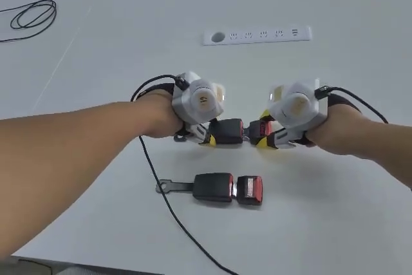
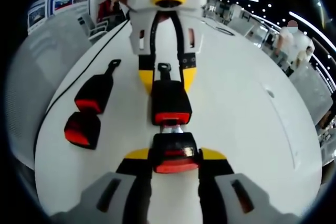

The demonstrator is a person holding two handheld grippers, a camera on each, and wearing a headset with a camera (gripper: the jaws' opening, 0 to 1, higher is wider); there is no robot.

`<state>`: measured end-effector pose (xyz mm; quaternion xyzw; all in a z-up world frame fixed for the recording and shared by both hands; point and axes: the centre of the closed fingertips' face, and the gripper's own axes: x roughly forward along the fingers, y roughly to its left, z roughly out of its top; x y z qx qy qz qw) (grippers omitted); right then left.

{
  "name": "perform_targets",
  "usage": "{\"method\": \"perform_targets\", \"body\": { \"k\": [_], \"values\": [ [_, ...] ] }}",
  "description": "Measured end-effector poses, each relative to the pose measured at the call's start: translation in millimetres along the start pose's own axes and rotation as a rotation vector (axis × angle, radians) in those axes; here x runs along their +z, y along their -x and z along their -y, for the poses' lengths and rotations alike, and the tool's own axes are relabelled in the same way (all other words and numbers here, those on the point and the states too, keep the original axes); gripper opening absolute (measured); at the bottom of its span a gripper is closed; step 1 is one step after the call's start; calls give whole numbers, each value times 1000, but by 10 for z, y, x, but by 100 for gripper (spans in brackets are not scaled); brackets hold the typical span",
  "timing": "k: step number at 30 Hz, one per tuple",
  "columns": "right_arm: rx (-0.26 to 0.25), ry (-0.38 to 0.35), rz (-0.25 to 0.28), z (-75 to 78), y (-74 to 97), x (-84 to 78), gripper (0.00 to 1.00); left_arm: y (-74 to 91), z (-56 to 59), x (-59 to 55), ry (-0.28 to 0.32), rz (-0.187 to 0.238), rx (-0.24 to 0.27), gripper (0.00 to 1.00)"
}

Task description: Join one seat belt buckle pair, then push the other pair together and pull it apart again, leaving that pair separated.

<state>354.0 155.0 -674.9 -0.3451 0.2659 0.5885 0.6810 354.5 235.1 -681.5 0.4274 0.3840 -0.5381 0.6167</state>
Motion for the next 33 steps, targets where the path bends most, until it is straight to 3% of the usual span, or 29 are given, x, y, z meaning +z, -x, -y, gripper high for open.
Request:
{"method": "perform_targets", "body": {
  "k": [8, 15, 23, 27, 33],
  "values": [
    [-4, -13, 2, -21, 74, -55, 33, 0, 0, 0, 4, 15, 4, 29],
    [-20, -39, 9, -31, 168, -151, 33, -2, 4, 3, -6, 1, -1, 29],
    [-31, -33, -15, -36, 337, -377, 33, -6, 12, 5, -13, -12, -2, 30],
    [-48, -64, -23, 1, 481, -550, 34, 4, 28, 19, -11, -21, 2, 30],
    [-55, -83, -43, 2, 686, -770, 34, 37, 65, 45, 5, -9, 8, 30]
  ]
}}
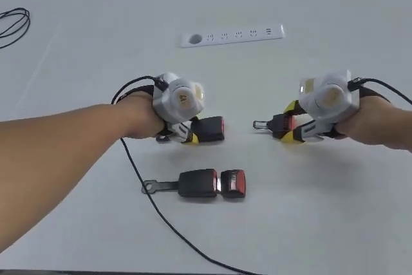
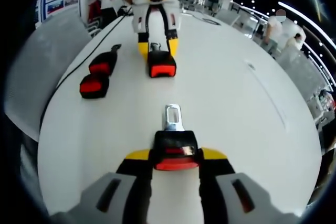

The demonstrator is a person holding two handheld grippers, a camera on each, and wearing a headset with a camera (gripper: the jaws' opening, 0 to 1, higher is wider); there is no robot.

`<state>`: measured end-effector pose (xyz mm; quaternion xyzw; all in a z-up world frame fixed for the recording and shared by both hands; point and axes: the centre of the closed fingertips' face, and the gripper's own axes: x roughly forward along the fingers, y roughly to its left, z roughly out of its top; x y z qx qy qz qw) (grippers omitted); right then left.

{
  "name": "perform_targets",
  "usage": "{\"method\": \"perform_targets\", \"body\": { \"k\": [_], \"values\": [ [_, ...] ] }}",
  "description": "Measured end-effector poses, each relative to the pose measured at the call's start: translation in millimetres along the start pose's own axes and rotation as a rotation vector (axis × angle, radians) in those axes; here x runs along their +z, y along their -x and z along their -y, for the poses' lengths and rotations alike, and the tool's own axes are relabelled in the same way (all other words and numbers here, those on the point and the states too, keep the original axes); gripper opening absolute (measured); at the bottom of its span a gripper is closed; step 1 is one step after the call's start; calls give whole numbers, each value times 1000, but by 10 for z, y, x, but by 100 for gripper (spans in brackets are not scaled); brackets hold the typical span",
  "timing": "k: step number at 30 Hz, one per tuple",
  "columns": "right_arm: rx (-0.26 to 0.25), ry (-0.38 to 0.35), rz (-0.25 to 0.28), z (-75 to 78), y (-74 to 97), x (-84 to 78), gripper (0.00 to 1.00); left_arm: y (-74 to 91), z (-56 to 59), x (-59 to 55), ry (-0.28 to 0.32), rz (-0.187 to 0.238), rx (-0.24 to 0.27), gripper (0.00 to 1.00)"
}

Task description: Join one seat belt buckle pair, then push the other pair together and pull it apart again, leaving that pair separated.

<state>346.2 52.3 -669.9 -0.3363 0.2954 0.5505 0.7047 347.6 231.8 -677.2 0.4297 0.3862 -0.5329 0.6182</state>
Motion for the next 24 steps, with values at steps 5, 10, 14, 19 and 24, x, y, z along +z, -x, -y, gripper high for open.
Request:
{"method": "perform_targets", "body": {
  "k": [5, 10, 14, 19, 24],
  "values": [
    [15, 8, -27, 2, 138, -187, 34, 13, 20, 6, -1, -11, 4, 30],
    [20, -3, -62, 20, 273, -381, 34, 23, 11, 7, 13, -6, 17, 31],
    [2, -33, -95, 31, 380, -550, 35, 23, 7, 6, -6, 0, 8, 31],
    [5, -81, -123, 0, 423, -642, 37, 29, 27, 8, -18, -20, 9, 31],
    [-11, -101, -139, -5, 430, -653, 38, 30, 20, 6, -35, -49, 18, 32]
  ]
}}
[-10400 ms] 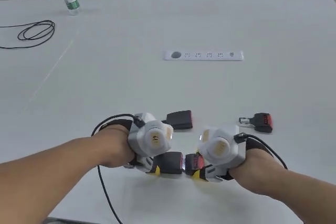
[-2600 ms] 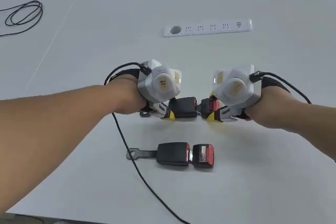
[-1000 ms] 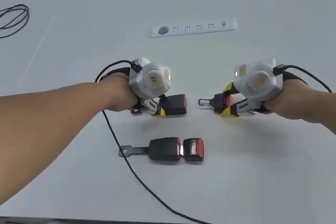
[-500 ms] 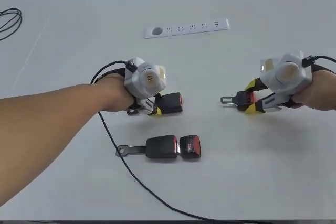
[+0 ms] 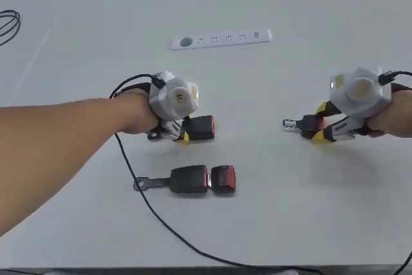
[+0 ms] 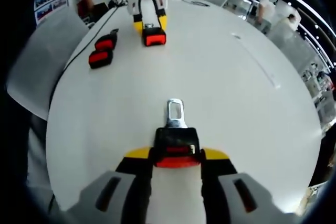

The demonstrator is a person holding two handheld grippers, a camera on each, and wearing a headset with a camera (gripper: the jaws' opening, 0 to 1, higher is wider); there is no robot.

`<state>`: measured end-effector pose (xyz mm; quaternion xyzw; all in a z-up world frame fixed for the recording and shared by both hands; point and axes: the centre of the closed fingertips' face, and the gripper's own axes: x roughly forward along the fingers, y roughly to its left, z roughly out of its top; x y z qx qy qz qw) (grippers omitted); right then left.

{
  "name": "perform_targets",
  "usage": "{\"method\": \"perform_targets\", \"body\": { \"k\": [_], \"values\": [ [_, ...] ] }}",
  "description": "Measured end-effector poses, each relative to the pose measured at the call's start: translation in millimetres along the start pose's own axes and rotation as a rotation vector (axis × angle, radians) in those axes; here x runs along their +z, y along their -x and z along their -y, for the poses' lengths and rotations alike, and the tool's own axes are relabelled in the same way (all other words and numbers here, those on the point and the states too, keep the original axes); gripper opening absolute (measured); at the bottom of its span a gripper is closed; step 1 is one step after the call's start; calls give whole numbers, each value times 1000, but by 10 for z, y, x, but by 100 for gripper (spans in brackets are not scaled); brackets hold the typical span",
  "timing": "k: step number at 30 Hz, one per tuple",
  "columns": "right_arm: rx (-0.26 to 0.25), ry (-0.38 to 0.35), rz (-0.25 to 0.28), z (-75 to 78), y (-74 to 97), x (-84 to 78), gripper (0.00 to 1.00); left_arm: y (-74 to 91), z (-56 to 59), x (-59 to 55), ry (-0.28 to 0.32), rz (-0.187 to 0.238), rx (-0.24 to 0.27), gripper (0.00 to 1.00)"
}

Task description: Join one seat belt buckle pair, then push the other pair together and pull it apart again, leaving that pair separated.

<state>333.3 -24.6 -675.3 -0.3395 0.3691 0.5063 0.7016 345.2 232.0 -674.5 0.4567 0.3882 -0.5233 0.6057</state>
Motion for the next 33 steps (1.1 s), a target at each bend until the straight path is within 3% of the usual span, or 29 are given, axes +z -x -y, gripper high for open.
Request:
{"method": "perform_targets", "body": {
  "k": [3, 9, 12, 14, 17, 18, 21, 24, 26, 29, 30, 33],
  "values": [
    [-11, -23, -18, -4, -4, 10, 38, 6, -3, -11, 49, -4, 7, 32],
    [-76, -36, -33, 41, 14, 31, 48, 49, 6, -69, 56, -12, 18, 38],
    [-88, -103, 10, -1, 62, 79, 50, 148, -34, -53, 75, 21, 66, 43],
    [-115, -108, 37, -16, 118, 123, 51, 236, -31, 5, 98, 79, 97, 43],
    [-130, -134, 92, -107, 186, 210, 54, 320, 9, -67, 107, 84, 134, 48],
    [-136, -134, 105, -164, 218, 233, 54, 376, 59, -44, 126, 118, 150, 49],
    [-148, -141, 141, -296, 285, 275, 59, 516, 226, -72, 161, 162, 167, 55],
    [-157, -169, 182, -443, 383, 301, 64, 690, 398, -115, 256, 249, 198, 57],
    [-169, -174, 198, -494, 426, 310, 69, 733, 466, -178, 297, 258, 214, 62],
    [-183, -199, 242, -646, 530, 326, 78, 836, 689, -325, 348, 268, 228, 72],
    [-186, -208, 251, -703, 567, 318, 80, 891, 741, -374, 397, 280, 249, 75],
    [-194, -229, 264, -829, 642, 282, 81, 1003, 859, -481, 459, 298, 280, 78]
  ]
}}
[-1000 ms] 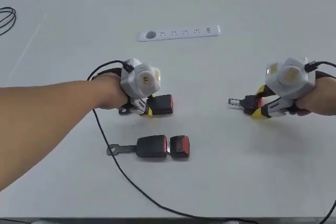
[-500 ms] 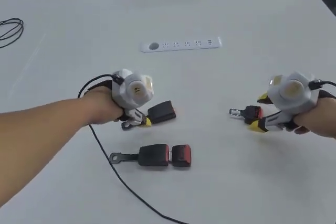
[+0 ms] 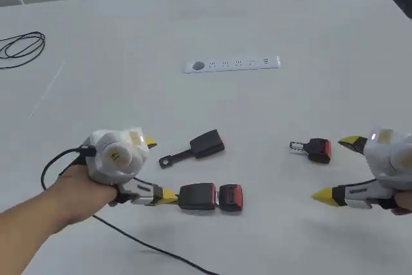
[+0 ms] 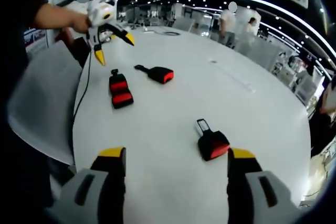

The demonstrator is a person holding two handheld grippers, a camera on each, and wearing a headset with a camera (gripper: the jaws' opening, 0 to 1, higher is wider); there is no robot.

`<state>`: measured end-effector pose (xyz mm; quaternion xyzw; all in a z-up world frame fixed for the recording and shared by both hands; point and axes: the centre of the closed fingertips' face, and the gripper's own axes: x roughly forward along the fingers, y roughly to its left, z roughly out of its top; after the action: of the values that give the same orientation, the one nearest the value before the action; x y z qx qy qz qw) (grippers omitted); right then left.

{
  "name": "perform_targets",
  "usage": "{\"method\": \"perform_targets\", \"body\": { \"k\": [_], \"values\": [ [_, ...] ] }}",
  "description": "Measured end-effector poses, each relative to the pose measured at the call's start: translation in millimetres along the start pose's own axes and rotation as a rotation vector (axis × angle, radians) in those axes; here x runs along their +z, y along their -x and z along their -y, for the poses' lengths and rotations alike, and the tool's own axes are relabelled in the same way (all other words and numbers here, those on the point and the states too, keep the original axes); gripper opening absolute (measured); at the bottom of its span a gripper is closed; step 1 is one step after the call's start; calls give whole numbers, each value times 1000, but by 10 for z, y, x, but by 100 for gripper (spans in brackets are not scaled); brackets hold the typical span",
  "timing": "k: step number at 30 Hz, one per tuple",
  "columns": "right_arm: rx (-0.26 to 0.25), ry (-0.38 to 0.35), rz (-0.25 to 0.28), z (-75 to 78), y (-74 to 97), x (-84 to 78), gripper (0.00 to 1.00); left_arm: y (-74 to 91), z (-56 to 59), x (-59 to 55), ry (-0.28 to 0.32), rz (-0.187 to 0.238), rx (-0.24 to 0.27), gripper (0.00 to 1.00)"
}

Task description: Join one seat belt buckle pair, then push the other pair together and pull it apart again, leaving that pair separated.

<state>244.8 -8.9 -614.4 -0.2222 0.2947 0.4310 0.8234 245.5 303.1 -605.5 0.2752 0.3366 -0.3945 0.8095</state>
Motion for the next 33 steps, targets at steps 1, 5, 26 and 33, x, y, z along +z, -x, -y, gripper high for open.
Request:
{"method": "perform_targets", "body": {
  "k": [1, 5, 26, 33],
  "values": [
    [0, -6, 2, -32, 26, -10, 81, 49, 8, -31, 18, -2, 15, 80],
    [-6, -18, 10, -143, 151, -36, 86, 271, 10, -145, 84, 12, 67, 89],
    [-80, -110, 66, -145, 452, -28, 100, 824, 53, -615, 262, 37, 181, 100],
    [-72, -101, 53, -182, 384, -40, 100, 813, 65, -610, 265, 39, 185, 100]
  ]
}}
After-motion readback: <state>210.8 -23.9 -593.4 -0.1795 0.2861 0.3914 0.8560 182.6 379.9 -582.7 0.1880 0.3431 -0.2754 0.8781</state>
